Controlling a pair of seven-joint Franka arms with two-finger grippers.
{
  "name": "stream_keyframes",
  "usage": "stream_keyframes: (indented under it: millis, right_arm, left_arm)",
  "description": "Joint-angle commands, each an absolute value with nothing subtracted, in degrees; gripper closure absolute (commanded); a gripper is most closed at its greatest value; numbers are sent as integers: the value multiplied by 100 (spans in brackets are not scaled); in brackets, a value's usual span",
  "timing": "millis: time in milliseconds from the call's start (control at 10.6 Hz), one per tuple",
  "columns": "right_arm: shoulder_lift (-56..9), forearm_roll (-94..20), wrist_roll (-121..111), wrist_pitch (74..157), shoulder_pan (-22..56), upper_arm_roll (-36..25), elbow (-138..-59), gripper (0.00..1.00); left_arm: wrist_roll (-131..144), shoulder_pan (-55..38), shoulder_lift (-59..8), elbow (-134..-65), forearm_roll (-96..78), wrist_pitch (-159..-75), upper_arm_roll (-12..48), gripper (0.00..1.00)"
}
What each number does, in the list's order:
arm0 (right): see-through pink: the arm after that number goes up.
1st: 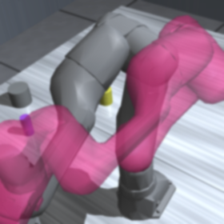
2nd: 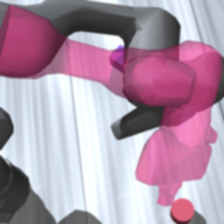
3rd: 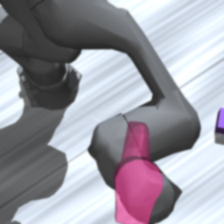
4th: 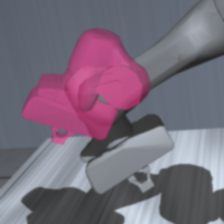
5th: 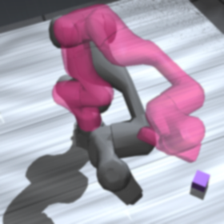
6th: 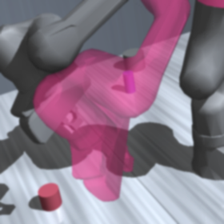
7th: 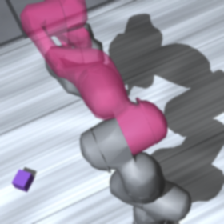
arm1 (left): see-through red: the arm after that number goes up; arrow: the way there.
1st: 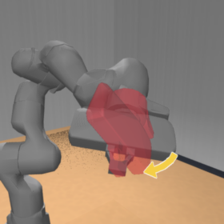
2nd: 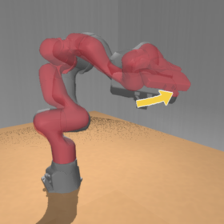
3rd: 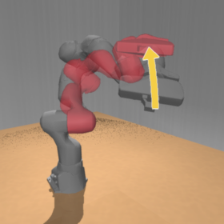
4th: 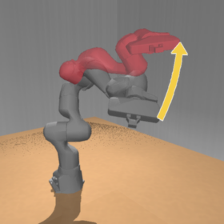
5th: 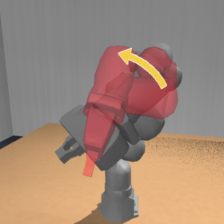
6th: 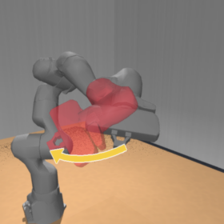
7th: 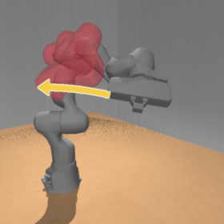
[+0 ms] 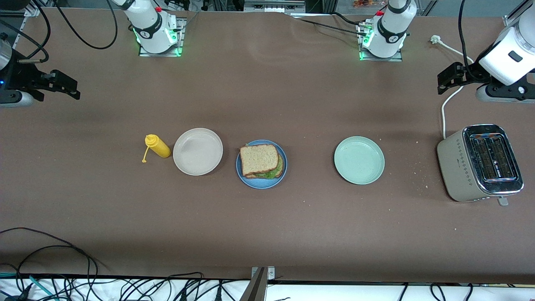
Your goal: Make sandwich in blue plate with both arms
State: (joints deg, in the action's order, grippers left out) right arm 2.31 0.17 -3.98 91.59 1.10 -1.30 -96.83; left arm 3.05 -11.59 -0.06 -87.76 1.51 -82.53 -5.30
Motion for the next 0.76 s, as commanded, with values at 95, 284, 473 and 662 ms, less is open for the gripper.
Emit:
stream_keyframes:
  millis: [95, 284, 473, 662]
  right_arm:
    - [272, 70, -360, 9123, 88, -105, -9677, 0]
    - [272, 70, -369, 9123, 88, -105, -9677, 0]
    - [272, 70, -369, 9097, 88, -105, -9677, 0]
    - [272, 70, -369, 9097, 88, -105, -9677, 0]
  left_arm:
    - [264, -1204, -88, -8561, 44, -8077, -571, 0]
    - [255, -1204, -88, -8561, 44, -8077, -571, 0]
    - [264, -1213, -79, -8569, 44, -8077, -571, 0]
    - [237, -1195, -88, -8569, 44, -8033, -580, 0]
